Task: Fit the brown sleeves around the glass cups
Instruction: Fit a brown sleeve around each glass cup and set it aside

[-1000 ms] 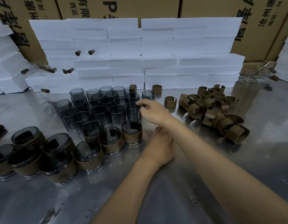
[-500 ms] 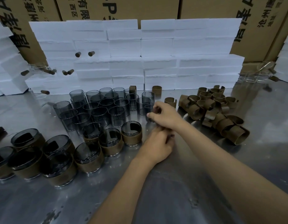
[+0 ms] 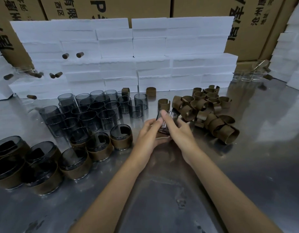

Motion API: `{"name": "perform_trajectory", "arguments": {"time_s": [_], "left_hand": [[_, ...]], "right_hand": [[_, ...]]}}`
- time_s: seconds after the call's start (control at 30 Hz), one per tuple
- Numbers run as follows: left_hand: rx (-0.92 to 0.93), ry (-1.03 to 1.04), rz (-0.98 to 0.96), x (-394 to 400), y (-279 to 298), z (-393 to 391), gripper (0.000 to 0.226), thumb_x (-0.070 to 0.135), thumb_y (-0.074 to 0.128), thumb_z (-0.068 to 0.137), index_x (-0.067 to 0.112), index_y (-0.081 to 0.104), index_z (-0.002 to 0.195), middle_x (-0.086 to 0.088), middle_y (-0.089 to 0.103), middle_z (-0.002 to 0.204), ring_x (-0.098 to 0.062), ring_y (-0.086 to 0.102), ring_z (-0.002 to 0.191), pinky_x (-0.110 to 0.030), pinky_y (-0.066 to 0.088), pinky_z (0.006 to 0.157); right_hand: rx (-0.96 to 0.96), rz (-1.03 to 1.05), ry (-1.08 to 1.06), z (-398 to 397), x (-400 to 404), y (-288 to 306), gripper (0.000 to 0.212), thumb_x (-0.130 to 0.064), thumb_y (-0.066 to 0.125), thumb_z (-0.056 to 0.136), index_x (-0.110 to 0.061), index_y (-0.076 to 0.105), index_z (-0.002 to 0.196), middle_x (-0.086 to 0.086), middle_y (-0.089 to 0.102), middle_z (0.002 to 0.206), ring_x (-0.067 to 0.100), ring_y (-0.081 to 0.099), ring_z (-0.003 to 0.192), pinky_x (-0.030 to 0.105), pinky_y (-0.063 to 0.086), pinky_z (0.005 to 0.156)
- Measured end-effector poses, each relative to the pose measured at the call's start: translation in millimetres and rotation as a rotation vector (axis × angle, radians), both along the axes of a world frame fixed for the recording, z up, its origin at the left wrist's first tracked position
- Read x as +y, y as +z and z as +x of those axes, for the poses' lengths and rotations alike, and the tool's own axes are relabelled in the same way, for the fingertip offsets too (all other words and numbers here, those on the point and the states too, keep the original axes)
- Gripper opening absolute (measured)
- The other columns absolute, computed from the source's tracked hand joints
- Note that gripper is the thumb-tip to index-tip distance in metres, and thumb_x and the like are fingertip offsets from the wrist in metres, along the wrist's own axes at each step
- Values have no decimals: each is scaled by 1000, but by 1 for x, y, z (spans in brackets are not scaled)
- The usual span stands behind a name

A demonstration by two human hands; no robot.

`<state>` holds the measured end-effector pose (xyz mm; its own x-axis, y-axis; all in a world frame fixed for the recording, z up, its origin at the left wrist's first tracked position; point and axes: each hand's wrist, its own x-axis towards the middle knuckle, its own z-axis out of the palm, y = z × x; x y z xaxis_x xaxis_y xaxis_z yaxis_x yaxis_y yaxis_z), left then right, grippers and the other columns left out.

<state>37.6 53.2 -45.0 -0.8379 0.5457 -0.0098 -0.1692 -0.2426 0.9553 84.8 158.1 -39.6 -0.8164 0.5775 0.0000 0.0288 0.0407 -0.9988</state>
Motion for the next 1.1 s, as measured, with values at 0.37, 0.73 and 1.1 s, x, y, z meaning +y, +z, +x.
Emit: {"name": "perform_trajectory", "arguments": {"time_s": [0.37,0.73,1.1], "left_hand": [[261,107,-118,-7,6,0,20,43,66,96,31,74,111,6,77,103,3,71,92,-18,56,78],[219,171,-65,-11,7,-5,22,37,56,104,23,69,115,-11,73,114,-31,69,108,-35,59,82],[292,-13,-171,-10,9,3,21,47,60,98,38,73,112,10,76,112,7,69,100,-3,49,70]], "right_hand": [[55,169,-75,-4,-11,-4,81,-83,15,81,-35,53,134,-17,55,119,-10,51,101,4,36,83],[112,84,-146,-5,-4,-4,49,-69,54,92,-22,59,104,-10,71,83,6,69,80,44,60,83],[30,122,4,-3,-11,-6,67,-84,31,90,-37,71,113,-15,73,107,-9,64,99,18,48,89]]}}
